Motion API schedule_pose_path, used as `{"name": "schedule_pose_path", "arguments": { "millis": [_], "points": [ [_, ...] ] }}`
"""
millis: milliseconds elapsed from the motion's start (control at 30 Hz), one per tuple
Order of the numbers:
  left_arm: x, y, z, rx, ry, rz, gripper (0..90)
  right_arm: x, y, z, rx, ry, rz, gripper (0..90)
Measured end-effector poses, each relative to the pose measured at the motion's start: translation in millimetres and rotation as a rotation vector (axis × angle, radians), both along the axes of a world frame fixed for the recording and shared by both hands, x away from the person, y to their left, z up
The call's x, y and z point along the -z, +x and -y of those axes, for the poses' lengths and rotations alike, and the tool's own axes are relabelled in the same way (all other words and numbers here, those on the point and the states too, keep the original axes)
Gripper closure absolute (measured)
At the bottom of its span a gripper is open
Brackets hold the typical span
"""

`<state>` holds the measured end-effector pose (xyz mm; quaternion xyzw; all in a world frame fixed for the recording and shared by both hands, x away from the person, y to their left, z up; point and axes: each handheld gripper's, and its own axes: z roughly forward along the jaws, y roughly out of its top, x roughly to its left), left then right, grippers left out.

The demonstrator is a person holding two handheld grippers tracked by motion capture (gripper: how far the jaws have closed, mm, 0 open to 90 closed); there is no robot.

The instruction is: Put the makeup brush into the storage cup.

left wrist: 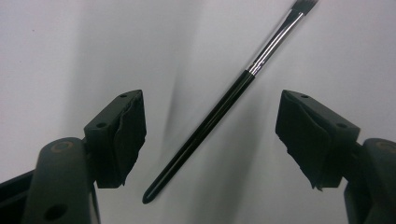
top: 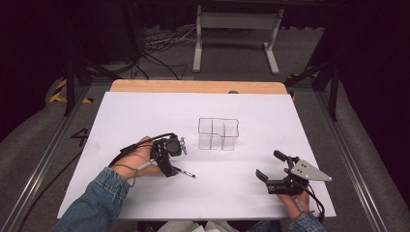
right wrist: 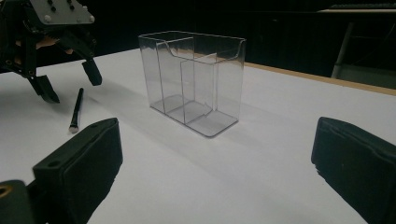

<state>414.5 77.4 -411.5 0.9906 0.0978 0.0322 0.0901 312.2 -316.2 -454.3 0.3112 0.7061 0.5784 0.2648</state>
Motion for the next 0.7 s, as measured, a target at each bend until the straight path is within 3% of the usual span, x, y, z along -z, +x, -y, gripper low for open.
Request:
{"name": "schedule_pose_path", "arguments": {
  "millis": [100, 233, 700],
  "points": [
    [1.4, 0.4, 1.7, 0.007, 0.008, -0.005, 26.8, -0.1, 0.0, 0.4, 0.002, 0.002, -0.002, 3.0],
    [4.2, 1.5, 1.9, -0.007, -0.014, -0.028, 30.8, -0.1, 0.0, 0.5, -0.001, 0.0, -0.012, 4.9],
    [12.8, 2.9, 5.5, -0.012, 0.032, -0.045, 38.9, -0.3, 0.6, 1.5, -0.009, 0.008, -0.028, 6.1]
  ]
}}
